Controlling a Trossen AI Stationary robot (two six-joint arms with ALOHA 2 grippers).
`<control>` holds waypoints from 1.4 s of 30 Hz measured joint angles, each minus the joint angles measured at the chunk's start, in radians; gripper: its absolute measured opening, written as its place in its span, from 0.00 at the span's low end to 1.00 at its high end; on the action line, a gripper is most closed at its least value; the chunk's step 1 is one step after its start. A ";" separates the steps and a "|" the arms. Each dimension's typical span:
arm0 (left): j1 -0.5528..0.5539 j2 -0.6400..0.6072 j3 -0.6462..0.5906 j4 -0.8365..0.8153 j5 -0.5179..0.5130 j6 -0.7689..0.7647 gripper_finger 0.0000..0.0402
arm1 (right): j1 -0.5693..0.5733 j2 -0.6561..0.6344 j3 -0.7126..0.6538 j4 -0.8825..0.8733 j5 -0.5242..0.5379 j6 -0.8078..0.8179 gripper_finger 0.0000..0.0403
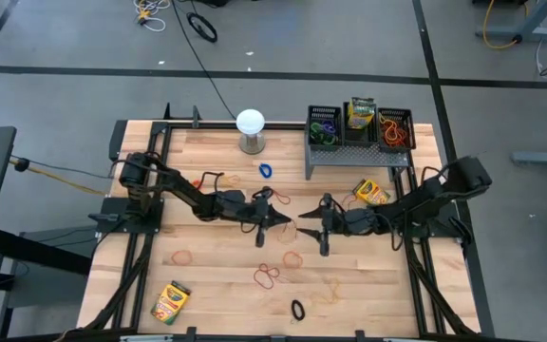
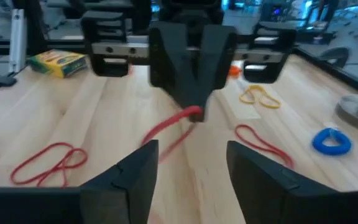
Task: Pick & Place Office Desk Supplies
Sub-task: Put the red rubberband into the right black basket on the shelf
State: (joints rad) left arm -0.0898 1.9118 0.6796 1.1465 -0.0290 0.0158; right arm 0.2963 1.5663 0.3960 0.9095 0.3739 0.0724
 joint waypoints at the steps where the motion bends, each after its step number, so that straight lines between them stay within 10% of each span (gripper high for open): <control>1: 0.000 0.000 0.000 -0.001 -0.007 0.000 0.01 | -0.007 0.007 0.004 0.000 -0.021 0.001 0.50; 19: 0.000 0.000 0.000 0.034 -0.023 0.004 0.01 | -0.093 0.164 0.112 0.035 -0.095 0.051 0.48; 29: 0.000 0.000 0.000 0.055 -0.030 0.016 0.02 | -0.108 0.217 0.115 0.155 -0.169 0.020 0.17; 42: 0.000 -0.114 -0.065 0.003 -0.077 0.017 0.36 | -0.103 0.217 0.115 0.134 -0.169 -0.036 0.01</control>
State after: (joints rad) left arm -0.0898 1.7979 0.6148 1.1497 -0.1063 0.0327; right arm 0.1932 1.7832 0.5112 1.0433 0.2051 0.0362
